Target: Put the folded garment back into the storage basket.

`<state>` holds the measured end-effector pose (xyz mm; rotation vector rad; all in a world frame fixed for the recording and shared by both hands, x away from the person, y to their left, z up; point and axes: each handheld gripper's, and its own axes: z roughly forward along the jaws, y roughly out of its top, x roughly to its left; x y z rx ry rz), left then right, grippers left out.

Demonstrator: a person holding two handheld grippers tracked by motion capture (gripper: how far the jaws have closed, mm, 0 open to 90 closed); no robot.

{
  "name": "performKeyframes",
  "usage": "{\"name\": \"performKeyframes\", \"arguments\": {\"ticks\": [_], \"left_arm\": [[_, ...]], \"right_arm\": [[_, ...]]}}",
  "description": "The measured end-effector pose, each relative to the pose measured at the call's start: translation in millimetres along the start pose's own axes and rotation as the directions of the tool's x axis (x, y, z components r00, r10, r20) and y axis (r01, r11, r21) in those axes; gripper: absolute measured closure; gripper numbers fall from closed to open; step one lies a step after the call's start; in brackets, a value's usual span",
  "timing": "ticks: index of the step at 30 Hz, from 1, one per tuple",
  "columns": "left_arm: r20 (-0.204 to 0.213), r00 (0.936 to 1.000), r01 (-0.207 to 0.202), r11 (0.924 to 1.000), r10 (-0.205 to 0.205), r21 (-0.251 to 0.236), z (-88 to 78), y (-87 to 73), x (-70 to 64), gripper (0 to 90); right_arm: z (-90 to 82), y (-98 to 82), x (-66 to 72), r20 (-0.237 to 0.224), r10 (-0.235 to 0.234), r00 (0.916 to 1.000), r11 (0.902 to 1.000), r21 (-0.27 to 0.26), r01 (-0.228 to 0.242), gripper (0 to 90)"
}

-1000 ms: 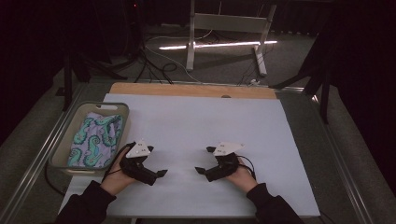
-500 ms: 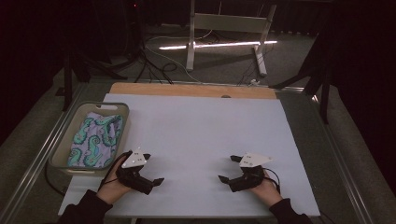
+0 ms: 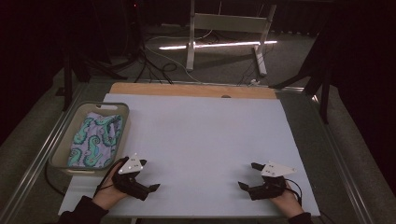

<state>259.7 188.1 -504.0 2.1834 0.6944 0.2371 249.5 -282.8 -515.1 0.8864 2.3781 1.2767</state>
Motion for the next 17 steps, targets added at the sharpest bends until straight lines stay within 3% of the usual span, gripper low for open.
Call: {"name": "performKeyframes", "arguments": {"ticks": [8, 11, 17], "left_arm": [[-0.011, 0.9999, 0.003, 0.9999, -0.003, -0.01, -0.7, -1.7, -0.1, 0.0], [-0.015, 0.9999, 0.0, 0.9999, 0.0, -0.013, -0.9, -2.0, -1.1, 0.0], [-0.017, 0.9998, -0.008, 0.9998, 0.008, -0.016, -0.5, -1.7, -2.1, 0.0]], "right_arm": [[-11.3, -8.8, -6.5, 0.053, 0.019, 0.9984, 0.9998, 0.006, -0.019, 9.8], [-7.2, -8.3, -5.7, 0.071, -0.01, 0.9974, 0.9997, 0.022, 0.009, 9.8], [-3.3, -6.3, -2.5, 0.06, -0.033, 0.9976, 0.9988, 0.039, 0.031, 9.8]]}}
